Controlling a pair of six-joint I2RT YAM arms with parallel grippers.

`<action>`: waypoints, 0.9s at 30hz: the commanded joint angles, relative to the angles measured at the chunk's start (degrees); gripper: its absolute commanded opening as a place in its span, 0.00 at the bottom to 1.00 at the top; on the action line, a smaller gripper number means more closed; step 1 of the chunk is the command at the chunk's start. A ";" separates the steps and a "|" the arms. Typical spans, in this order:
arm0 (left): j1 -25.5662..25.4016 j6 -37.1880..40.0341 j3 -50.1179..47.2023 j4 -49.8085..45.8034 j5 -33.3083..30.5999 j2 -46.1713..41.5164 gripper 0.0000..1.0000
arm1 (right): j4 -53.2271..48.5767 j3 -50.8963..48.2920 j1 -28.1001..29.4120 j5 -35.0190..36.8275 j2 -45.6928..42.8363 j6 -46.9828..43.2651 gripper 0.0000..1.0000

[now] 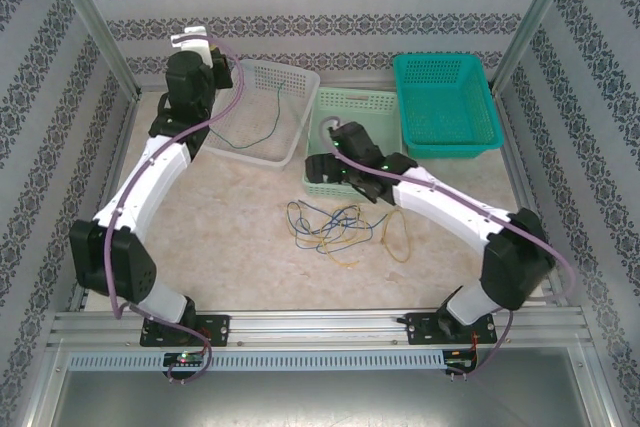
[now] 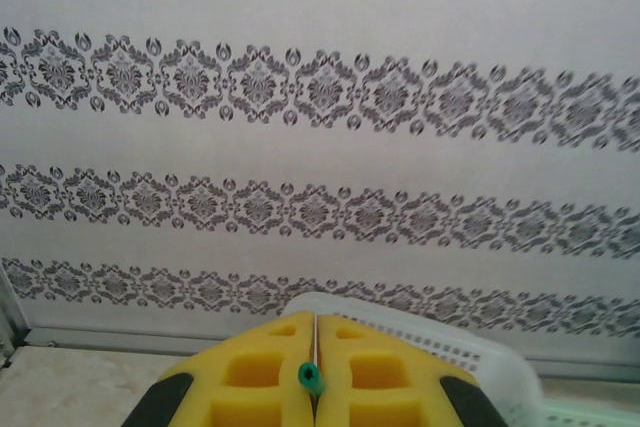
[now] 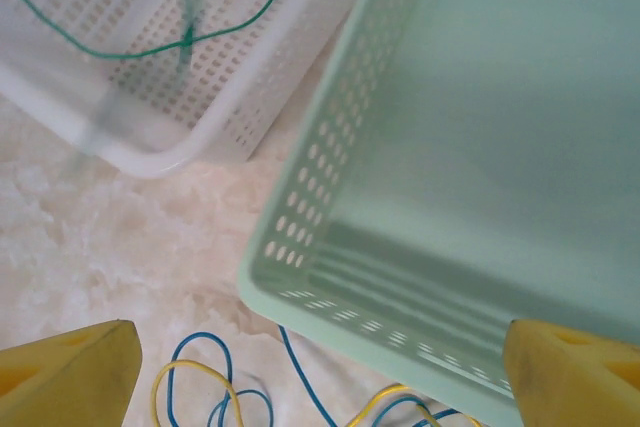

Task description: Untangle the cables

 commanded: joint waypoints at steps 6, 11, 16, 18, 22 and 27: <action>0.89 1.80 4.21 0.92 4.36 3.56 0.00 | 22.38 -17.17 -4.30 -7.24 -11.01 8.93 0.98; 0.95 2.42 7.16 -0.53 3.29 5.74 0.00 | 20.55 -16.14 -4.57 -7.72 -10.75 7.77 0.98; 1.13 6.17 12.07 -5.05 2.67 8.66 0.00 | 18.16 -15.79 -5.00 -6.54 -10.58 7.75 0.97; 1.67 6.51 14.05 -7.00 3.57 10.18 0.00 | 17.86 -16.13 -5.25 -6.52 -10.57 7.98 0.98; 2.59 7.01 17.92 -11.04 5.31 13.71 0.00 | 17.18 -16.40 -5.63 -6.60 -10.56 8.20 0.97; 3.63 8.88 24.09 -16.37 7.20 18.84 0.00 | 15.72 -16.23 -6.24 -6.53 -10.83 7.81 0.97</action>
